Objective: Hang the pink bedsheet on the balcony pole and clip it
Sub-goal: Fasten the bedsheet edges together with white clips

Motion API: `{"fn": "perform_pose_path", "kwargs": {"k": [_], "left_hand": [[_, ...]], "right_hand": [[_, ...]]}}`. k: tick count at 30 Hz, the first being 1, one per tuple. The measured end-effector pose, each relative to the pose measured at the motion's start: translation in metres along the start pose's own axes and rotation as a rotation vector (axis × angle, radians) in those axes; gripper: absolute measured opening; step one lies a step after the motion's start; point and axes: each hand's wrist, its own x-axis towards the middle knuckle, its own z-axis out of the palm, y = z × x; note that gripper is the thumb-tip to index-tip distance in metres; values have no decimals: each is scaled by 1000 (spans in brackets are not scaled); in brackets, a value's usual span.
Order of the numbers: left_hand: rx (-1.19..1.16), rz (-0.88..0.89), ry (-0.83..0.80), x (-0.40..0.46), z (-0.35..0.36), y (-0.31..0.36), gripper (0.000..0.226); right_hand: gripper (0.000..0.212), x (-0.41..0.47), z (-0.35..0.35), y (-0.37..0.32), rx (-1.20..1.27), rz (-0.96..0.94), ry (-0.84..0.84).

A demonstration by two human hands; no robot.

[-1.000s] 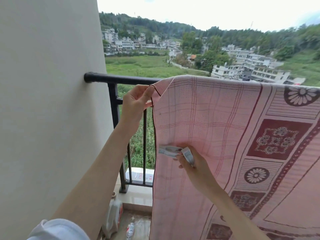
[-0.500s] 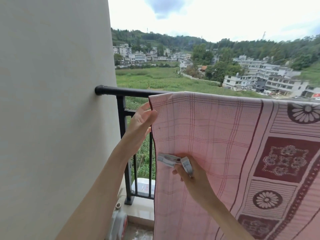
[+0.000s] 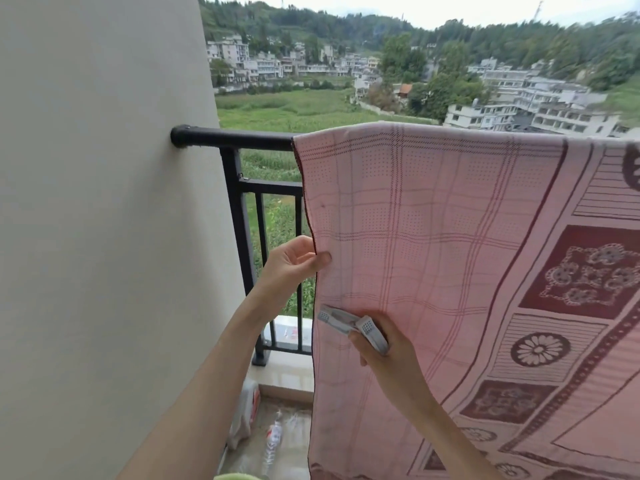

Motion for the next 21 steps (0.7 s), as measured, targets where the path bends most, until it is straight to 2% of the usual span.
{"fn": "perform_pose_path", "kwargs": {"k": [3, 4, 7, 11, 13, 17, 21], "left_hand": [[29, 41, 125, -2, -2, -5, 9], [57, 74, 140, -2, -4, -4, 5], [45, 94, 76, -6, -11, -6, 9], [142, -79, -65, -20, -9, -40, 23], [177, -142, -44, -28, -8, -60, 23], [203, -178, 27, -36, -10, -78, 8], [199, -195, 42, -36, -13, -81, 10]], "right_hand": [[14, -13, 5, 16, 28, 105, 59], [14, -17, 8, 21, 47, 141, 78], [14, -28, 15, 34, 127, 228, 117], [18, -37, 26, 50, 219, 380, 126], [19, -42, 32, 56, 282, 444, 147], [20, -49, 46, 63, 462, 548, 164], [18, -50, 66, 61, 811, 711, 188]]}}
